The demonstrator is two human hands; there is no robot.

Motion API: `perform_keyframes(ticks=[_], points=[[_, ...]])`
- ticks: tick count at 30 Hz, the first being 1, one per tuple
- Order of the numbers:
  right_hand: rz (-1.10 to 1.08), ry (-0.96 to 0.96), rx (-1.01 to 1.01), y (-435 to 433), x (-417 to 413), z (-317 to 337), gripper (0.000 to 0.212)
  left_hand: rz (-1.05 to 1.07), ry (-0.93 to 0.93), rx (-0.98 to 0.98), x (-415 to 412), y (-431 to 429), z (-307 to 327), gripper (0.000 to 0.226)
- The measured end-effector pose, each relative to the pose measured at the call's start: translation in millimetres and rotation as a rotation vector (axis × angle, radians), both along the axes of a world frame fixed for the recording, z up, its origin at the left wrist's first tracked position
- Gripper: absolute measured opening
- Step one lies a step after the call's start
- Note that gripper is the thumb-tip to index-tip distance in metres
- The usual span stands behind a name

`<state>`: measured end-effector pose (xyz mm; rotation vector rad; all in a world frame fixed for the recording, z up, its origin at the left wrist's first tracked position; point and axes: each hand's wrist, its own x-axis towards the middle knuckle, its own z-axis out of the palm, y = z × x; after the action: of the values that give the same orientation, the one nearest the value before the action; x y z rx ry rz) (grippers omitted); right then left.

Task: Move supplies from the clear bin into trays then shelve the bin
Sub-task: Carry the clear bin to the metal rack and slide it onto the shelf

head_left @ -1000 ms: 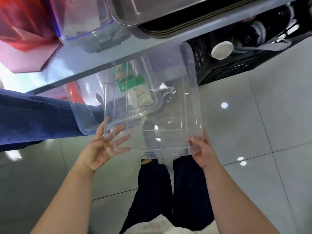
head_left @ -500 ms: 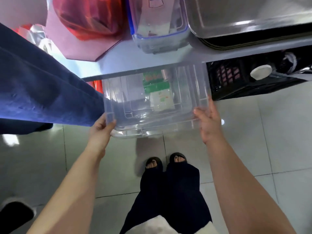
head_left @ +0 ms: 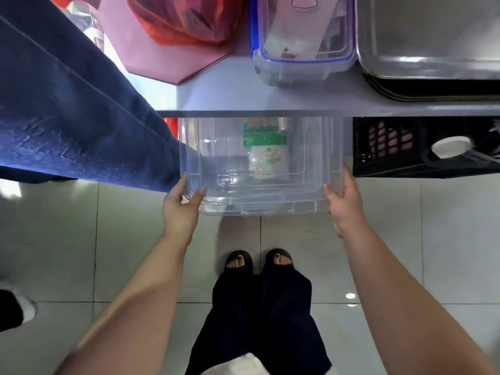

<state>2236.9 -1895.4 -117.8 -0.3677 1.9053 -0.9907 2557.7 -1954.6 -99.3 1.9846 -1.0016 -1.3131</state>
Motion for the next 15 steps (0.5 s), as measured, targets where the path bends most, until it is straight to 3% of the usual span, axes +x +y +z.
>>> perform_keyframes(ticks=[9,15], points=[[-0.065,-0.07,-0.074,4.5,11.9,8.1,0.064,0.208,0.161,-0.013,-8.7,7.1,18.9,0.05],[0.047,-0.028,0.03,-26.4,20.2,0.5,0.06,0.243,0.219,0.074,1.5,-20.3,12.6,0.048]])
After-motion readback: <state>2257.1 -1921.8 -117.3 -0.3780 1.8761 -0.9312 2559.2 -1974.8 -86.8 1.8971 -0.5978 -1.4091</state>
